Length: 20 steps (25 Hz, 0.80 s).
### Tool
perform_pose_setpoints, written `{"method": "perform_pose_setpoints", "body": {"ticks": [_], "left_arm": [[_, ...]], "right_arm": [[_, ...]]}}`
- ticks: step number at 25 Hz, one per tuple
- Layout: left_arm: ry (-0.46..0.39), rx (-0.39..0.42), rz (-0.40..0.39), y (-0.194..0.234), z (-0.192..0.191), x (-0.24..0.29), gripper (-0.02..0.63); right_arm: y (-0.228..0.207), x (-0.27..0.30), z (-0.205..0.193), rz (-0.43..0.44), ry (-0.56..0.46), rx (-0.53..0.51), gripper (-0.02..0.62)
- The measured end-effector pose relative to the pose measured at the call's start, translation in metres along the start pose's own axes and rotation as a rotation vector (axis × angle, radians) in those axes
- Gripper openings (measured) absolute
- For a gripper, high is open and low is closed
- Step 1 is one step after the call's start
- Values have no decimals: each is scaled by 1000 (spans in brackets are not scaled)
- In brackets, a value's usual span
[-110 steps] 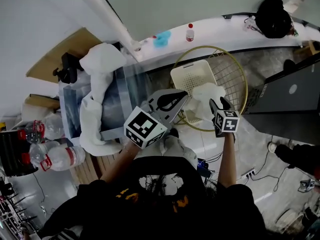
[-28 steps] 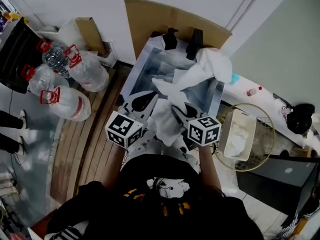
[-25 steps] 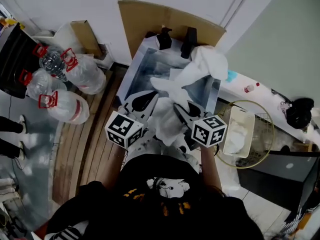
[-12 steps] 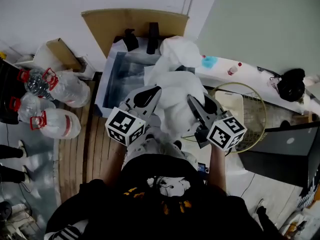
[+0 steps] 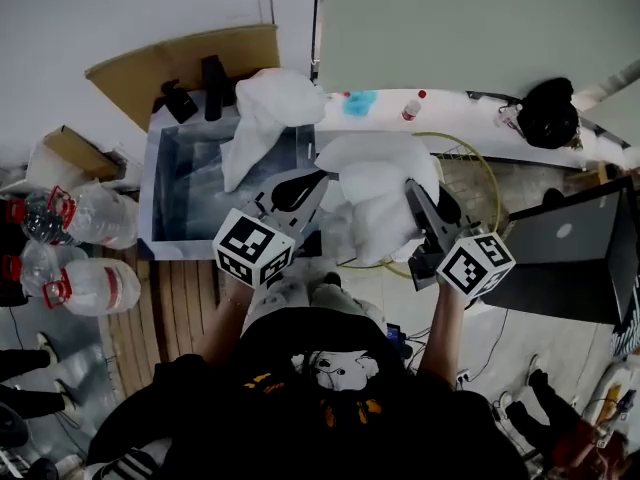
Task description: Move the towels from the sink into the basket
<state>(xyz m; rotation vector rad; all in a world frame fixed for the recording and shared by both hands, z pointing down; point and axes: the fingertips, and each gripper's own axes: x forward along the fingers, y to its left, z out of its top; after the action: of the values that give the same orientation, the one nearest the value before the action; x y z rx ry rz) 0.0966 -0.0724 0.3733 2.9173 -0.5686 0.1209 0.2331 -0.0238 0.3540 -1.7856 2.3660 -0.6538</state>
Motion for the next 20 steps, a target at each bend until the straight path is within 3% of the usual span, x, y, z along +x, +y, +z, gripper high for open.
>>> {"method": "perform_pose_setpoints", "body": {"ticks": [6,11,20], "left_arm": [[21,9,-96,-42,-9,69,8],[47,11,-159,-73,-15,119,8],[102,4,-196,-95,-29,178,8]], "right_arm": [[-78,-39,7,-116,-5,-12,115],[-155,-51,-5,-206,48,-10,115],[-279,-21,-63,-322,195,19,115]]}}
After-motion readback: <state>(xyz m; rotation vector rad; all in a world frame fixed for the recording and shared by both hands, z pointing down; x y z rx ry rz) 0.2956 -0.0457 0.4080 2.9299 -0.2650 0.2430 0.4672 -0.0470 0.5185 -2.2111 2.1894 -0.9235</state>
